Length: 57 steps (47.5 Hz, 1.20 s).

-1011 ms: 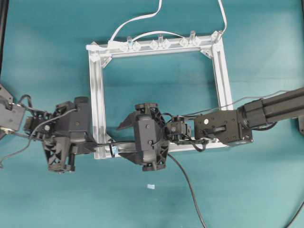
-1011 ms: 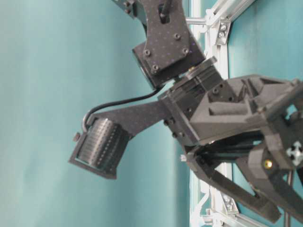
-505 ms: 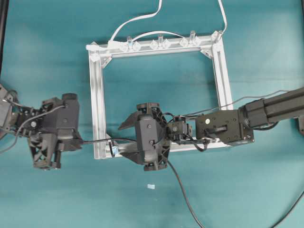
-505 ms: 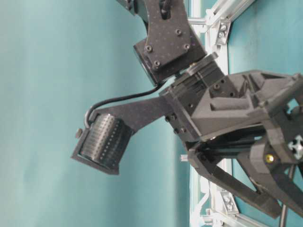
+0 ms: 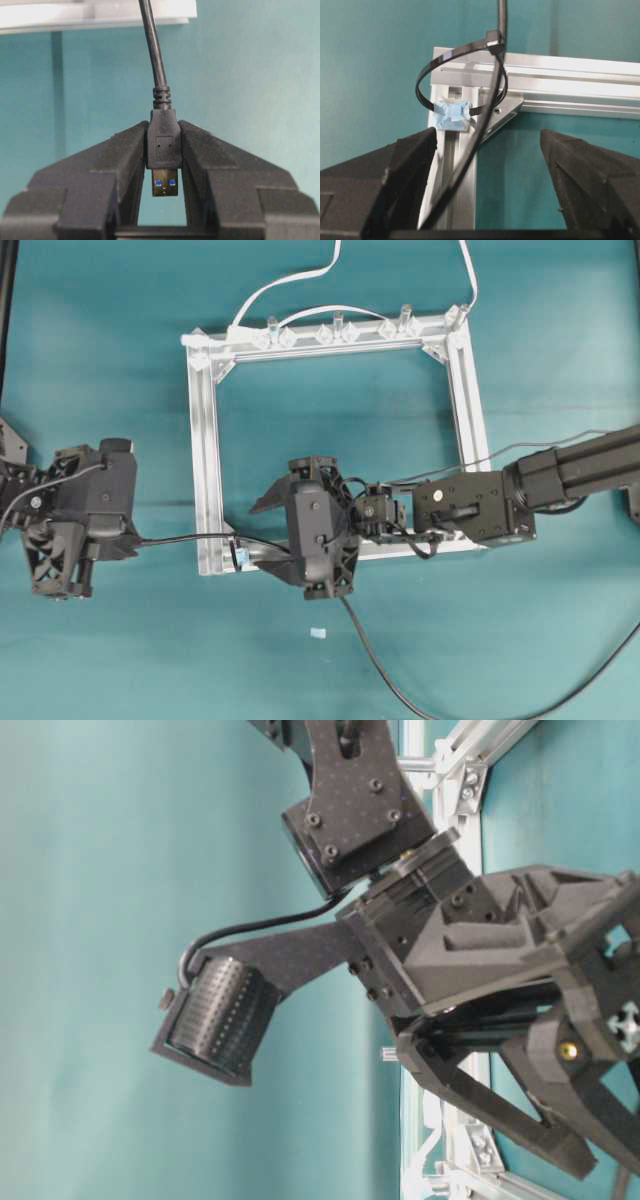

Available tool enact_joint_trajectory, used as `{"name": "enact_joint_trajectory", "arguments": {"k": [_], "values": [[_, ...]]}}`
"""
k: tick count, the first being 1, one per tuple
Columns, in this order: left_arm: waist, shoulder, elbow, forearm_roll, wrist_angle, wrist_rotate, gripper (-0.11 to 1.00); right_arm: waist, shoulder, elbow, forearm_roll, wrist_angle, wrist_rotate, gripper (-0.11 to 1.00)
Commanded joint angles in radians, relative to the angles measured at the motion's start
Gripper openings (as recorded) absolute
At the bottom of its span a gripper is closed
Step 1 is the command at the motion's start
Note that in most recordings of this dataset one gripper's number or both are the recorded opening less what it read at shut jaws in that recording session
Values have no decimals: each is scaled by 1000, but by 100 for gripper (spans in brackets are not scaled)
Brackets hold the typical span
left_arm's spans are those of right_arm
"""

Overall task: Insert the wire through the string loop located on the left side.
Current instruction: 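Pull the cable leftward through the loop with the left gripper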

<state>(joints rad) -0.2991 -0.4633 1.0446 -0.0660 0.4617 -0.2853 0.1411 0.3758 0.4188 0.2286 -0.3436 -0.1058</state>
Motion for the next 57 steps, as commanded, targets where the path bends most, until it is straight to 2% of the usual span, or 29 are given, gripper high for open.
{"name": "enact_joint_trajectory", "arguments": {"k": [1, 20, 36, 47, 52, 54, 57], "values": [[-25, 5, -8, -3, -2, -9, 20, -5, -44, -9, -2, -6, 0, 83], [-58, 57, 29, -5, -61, -8, 20, -12, -44, -9, -2, -9, 0, 83], [-60, 58, 31, -3, -23, -9, 20, -14, -44, -9, -2, -9, -2, 83], [-58, 60, 29, -3, 2, -61, 21, -14, -44, -9, -2, -9, -2, 83], [-60, 60, 23, 3, 0, -61, 21, -15, -44, -9, -2, -11, -2, 83], [-60, 60, 18, 9, 0, -58, 25, -14, -44, -9, -2, -11, -2, 83], [-60, 61, 17, 14, 2, -57, 44, -15, -44, -9, -2, -11, -2, 83]]}}
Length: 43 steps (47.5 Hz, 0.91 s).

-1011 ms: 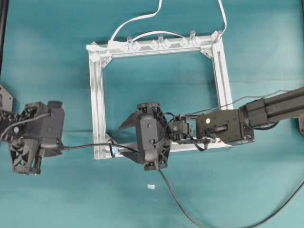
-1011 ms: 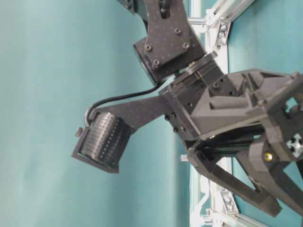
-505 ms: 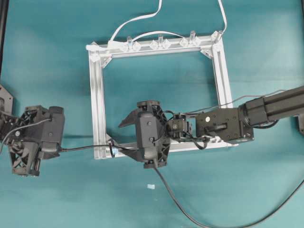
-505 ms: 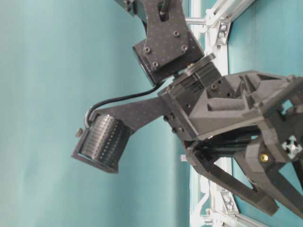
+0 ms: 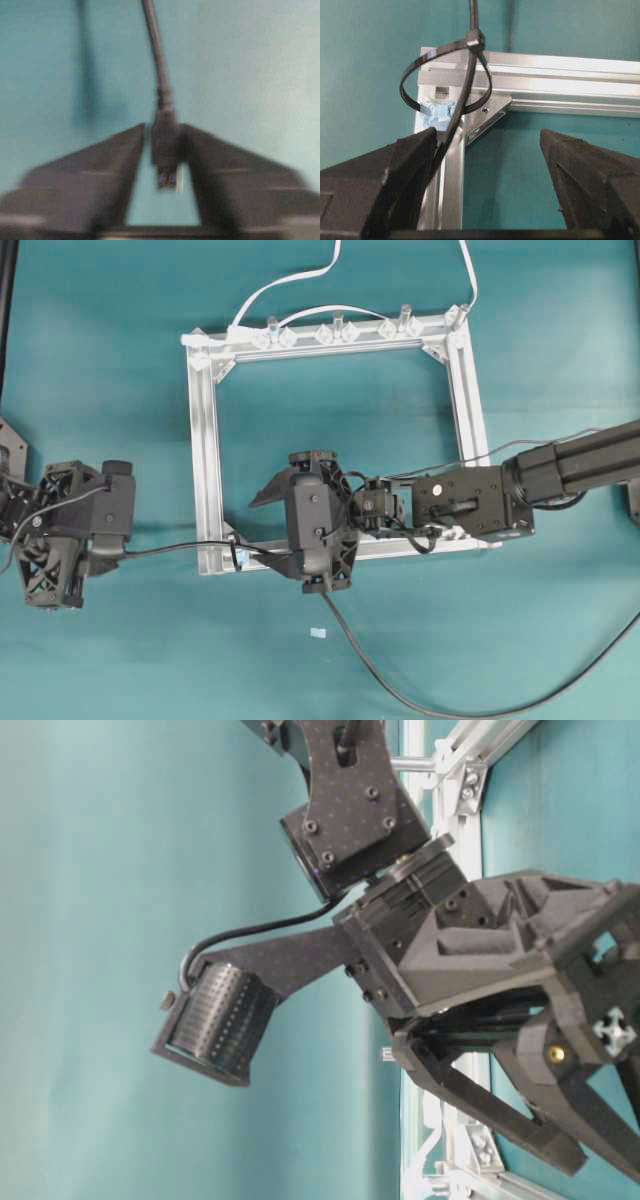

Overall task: Insert the wire through the string loop located on the left side.
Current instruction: 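Pull the cable leftward through the loop with the left gripper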

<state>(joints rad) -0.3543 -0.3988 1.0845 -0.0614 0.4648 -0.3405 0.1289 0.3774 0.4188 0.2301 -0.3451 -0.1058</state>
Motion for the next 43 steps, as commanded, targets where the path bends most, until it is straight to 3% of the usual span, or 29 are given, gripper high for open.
{"name": "enact_joint_trajectory", "arguments": {"k": [1, 7, 9, 32, 43], "values": [[-5, -3, -21, 9, -2, -2, 51, -3, -46, -8, -3, -9, -2, 83], [-5, -3, -21, 9, -2, 0, 83, -3, -46, -8, -3, -9, -2, 83], [-5, -5, -23, 11, -2, 0, 88, -2, -46, -9, -3, -9, -2, 83], [2, -107, -25, 25, -2, 2, 89, -11, -78, -3, -3, -3, -3, 83], [46, -190, -26, 110, 3, 2, 89, -23, -126, 17, -3, -3, -3, 83]]}}
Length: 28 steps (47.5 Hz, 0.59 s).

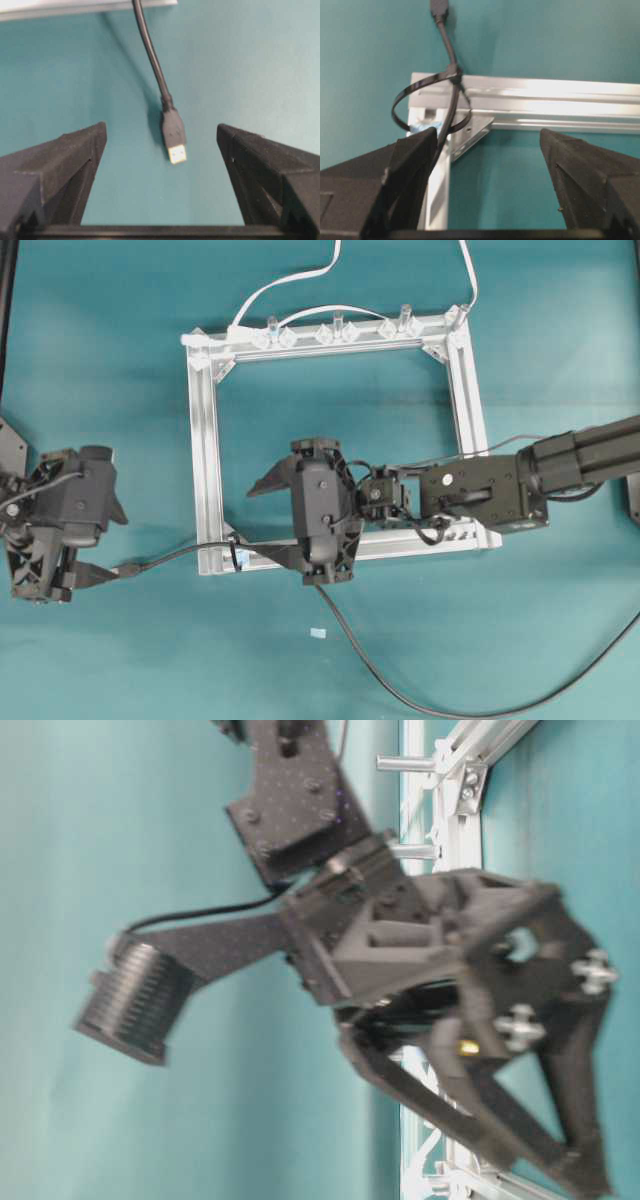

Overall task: Insert the wire through the string loop located on the left side.
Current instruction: 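Pull the cable leftward through the loop with the left gripper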

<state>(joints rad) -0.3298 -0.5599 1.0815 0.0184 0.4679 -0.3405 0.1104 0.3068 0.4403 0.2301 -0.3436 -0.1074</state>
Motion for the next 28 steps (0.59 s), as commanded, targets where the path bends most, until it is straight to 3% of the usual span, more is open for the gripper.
{"name": "enact_joint_trajectory", "arguments": {"k": [1, 14, 28], "values": [[28, -38, -25, 37, 0, 2, 89, -6, -64, -3, -3, -5, -2, 83], [132, -147, -11, 63, 0, 8, 89, -14, -124, 20, -3, 17, -2, 83], [204, -293, 32, 64, 0, 78, 89, -41, -198, 71, -3, 23, -2, 83]]}}
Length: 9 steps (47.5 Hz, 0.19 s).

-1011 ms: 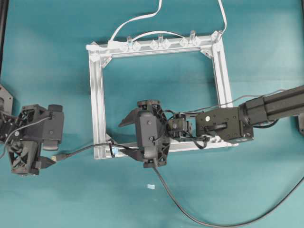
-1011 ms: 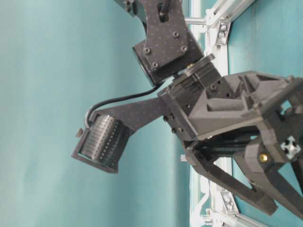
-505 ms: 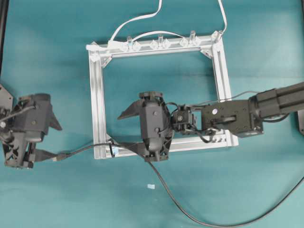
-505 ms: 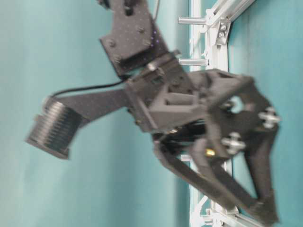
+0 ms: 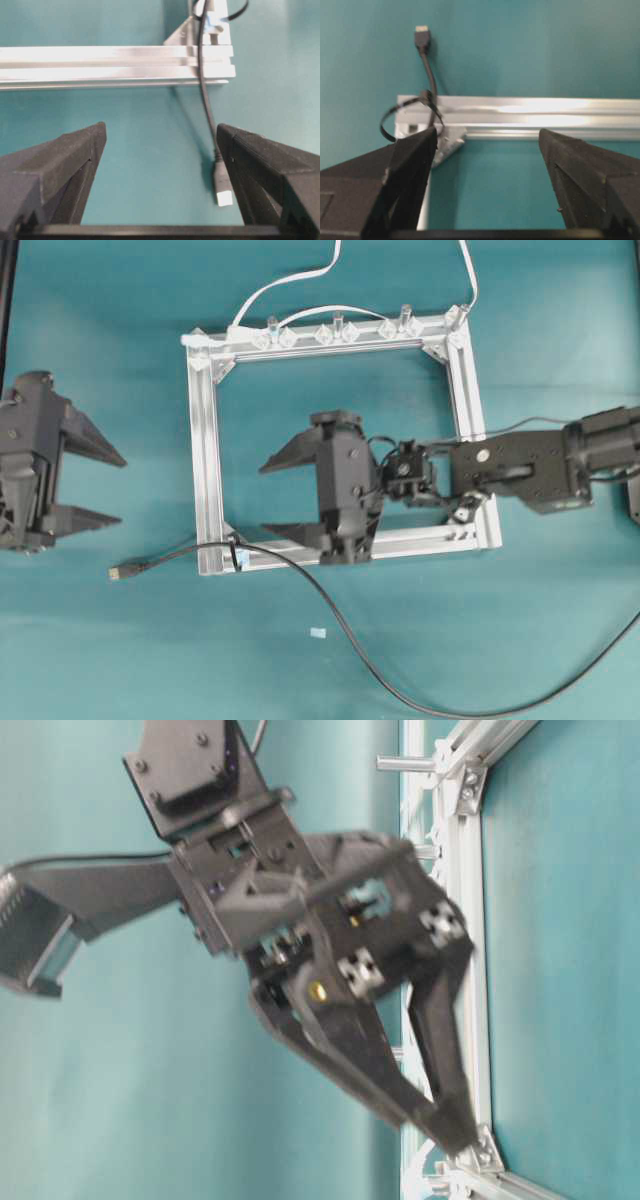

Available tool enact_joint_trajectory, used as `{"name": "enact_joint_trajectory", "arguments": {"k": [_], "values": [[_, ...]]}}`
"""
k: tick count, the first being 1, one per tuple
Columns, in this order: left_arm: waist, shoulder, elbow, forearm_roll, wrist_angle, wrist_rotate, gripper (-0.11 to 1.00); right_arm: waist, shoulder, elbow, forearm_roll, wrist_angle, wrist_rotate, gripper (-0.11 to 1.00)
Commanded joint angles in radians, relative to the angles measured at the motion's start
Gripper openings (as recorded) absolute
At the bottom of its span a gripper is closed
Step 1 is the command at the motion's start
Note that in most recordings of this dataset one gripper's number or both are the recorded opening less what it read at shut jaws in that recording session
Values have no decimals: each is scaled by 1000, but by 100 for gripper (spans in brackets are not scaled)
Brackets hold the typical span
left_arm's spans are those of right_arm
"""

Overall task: Insert the wire through the string loop located on the left side.
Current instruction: 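Pull the cable leftward through the loop with the left gripper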

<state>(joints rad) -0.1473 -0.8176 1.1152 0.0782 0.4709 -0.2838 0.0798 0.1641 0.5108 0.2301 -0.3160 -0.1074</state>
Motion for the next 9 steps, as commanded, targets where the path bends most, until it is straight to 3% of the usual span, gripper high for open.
{"name": "enact_joint_trajectory", "arguments": {"k": [1, 9], "values": [[25, -44, 2, 3, -3, 25, 89, -14, -61, 5, -3, -5, -2, 83], [51, -118, 32, 5, -8, 64, 89, -35, -117, 52, -3, -5, -2, 83]]}}
